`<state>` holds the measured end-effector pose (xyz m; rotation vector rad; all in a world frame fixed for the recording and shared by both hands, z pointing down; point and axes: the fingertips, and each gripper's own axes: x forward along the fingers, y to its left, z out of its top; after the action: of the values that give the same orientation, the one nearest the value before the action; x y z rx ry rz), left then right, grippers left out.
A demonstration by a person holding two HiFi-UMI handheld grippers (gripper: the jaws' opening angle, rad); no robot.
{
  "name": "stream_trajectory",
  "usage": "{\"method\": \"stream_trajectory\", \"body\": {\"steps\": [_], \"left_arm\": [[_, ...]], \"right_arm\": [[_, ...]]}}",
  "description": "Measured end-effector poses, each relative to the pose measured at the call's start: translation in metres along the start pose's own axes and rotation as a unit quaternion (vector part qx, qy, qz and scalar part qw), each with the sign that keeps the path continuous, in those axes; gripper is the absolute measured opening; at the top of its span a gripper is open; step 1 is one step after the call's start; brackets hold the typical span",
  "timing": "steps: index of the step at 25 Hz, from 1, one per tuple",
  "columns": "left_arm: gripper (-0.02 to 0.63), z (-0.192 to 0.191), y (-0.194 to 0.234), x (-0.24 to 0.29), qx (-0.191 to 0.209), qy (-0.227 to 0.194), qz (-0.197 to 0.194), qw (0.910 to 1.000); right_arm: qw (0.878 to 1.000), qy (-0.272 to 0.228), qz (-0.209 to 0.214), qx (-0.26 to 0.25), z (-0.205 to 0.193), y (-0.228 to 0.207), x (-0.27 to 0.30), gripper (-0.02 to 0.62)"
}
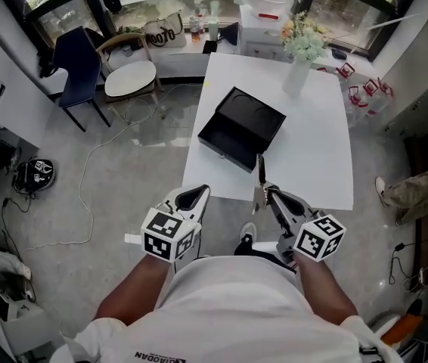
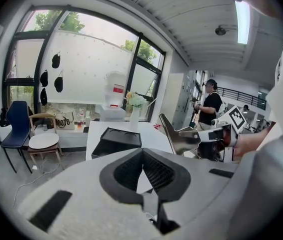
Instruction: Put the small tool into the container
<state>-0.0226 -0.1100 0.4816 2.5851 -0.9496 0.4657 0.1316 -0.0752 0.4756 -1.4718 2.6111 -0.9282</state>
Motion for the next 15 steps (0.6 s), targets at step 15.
{"method": "stream_trajectory", "body": {"steps": [15], "left_arm": [[0.009, 0.029, 0.009, 0.075, -0.030, -0.008, 0.085, 0.9959]], "right_arm": [[0.996, 0.046, 0.075, -0.011, 0.041, -0.083, 0.036, 0.009]]}}
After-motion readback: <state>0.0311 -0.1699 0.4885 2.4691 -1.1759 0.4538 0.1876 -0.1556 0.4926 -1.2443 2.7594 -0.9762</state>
